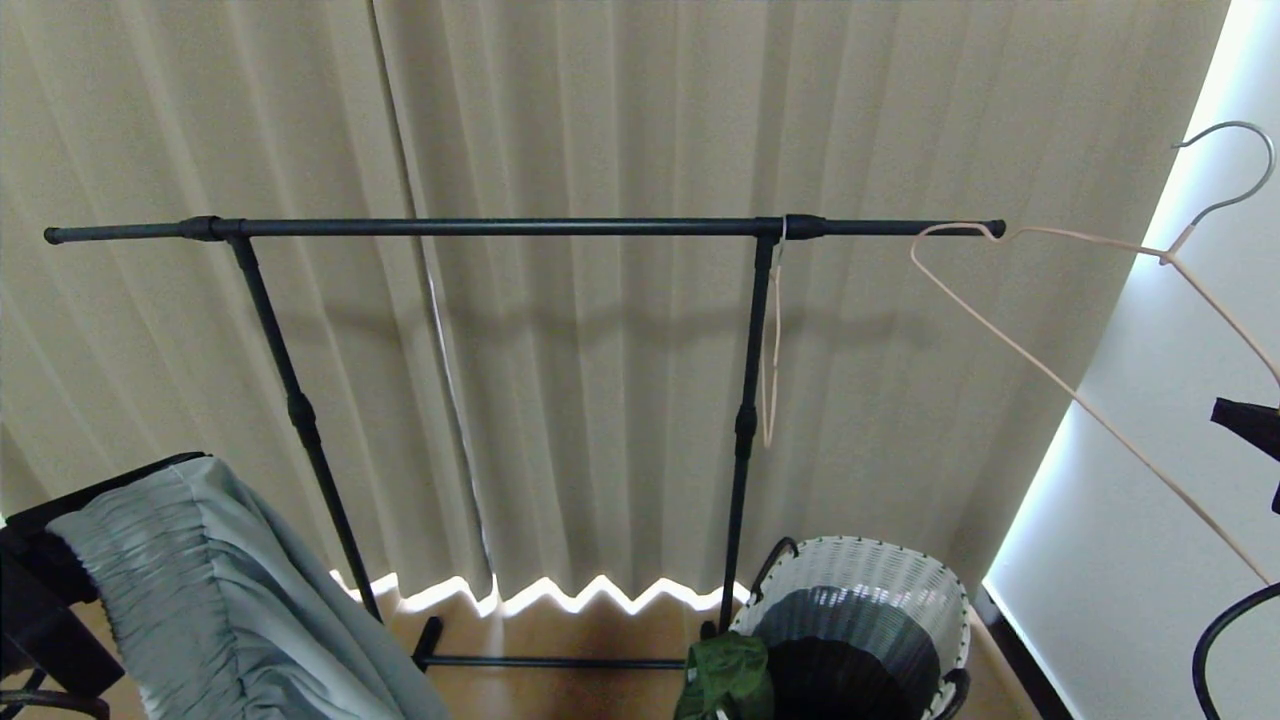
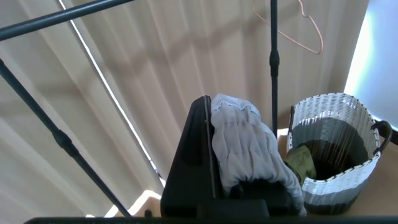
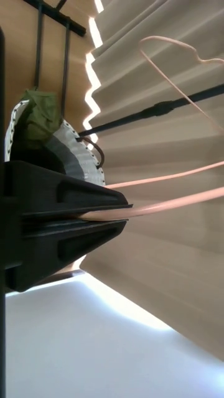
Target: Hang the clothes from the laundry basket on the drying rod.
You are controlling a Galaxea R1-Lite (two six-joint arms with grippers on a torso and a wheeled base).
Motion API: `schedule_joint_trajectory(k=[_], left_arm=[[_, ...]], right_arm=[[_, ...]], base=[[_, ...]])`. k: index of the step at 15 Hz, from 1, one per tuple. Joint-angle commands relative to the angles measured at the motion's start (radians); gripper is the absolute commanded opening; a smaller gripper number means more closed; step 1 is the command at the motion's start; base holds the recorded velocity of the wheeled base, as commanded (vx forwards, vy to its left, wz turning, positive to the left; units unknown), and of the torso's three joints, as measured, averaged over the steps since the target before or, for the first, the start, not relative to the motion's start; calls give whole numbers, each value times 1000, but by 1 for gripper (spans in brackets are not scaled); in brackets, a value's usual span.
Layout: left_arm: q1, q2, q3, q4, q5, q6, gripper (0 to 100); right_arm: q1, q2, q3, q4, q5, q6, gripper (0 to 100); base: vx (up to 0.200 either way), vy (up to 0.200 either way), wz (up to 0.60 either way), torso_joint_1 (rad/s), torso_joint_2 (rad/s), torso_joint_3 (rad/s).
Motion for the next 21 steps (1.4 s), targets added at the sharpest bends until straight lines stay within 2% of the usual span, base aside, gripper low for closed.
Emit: schedule_joint_trajectory(k=[1,2,18,21], left_arm=[[0,2,0,0,0,0,0],[0,3,0,0,0,0,0],[1,0,0,-2,0,0,0],[1,-2,1,-2,2,2,0]], right_arm=[[1,2,4,1,1,0,0],[1,2,10,-1,1,0,0],[50,1,12,-4,0,-4,0],[72,-4,12,-2,-2,-6,0]], base=[[0,0,0,0,0,0],[0,0,0,0,0,0],[0,200,0,5,2,2],[0,0,0,0,0,0]])
